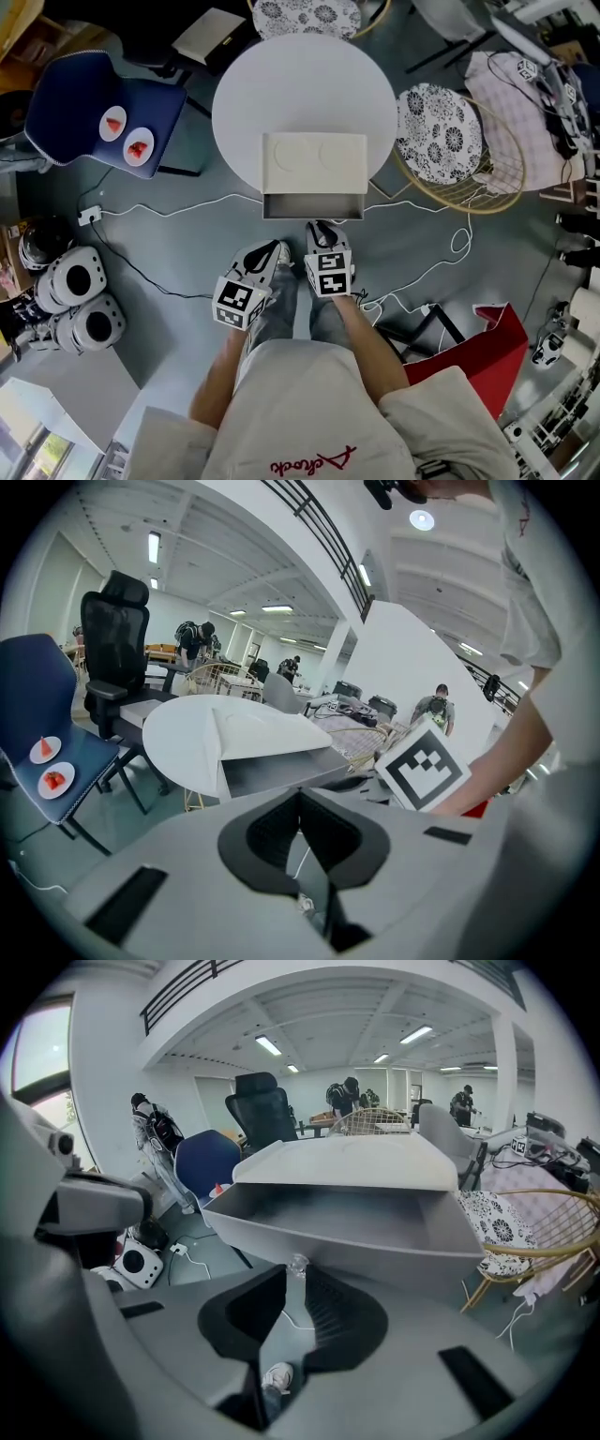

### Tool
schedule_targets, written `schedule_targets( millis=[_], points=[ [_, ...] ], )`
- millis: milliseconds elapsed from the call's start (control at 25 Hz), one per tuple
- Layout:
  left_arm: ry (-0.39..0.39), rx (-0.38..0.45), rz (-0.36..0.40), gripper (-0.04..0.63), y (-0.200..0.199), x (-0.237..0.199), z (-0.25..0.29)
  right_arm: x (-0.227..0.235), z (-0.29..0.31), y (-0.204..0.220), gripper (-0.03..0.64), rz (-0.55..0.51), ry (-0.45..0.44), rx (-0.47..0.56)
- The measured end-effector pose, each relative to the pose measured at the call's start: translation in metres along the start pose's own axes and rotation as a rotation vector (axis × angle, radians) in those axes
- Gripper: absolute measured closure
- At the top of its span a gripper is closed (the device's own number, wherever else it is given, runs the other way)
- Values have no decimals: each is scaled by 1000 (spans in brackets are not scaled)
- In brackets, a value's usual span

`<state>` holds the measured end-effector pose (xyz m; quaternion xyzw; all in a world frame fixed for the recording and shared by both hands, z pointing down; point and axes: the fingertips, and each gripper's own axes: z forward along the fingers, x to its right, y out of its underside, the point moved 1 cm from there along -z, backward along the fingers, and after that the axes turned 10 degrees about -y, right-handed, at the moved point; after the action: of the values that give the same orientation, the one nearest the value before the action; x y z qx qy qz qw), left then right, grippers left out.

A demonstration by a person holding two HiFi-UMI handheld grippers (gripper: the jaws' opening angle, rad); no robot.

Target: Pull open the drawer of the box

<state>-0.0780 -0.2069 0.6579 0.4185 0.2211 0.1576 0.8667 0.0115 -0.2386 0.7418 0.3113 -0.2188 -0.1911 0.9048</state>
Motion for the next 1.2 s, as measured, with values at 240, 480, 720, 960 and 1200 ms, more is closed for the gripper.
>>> schedule_targets(
  millis=[240,480,720,960,1200],
  points=[
    [16,0,11,583,-1,4,1,-9,-7,15,543,4,3,-8],
    [21,0,15,583,-2,5,-1,-10,-10,18,541,10,12,-12],
    [22,7,17,583,-4,3,-3,-13,-12,24,541,-4,8,-13],
    [23,12,20,583,-7,2,-2,-13,-14,25,541,6,6,-32],
    [29,15,20,583,-8,6,-2,-11,-15,29,495,52,-30,-30]
  ],
)
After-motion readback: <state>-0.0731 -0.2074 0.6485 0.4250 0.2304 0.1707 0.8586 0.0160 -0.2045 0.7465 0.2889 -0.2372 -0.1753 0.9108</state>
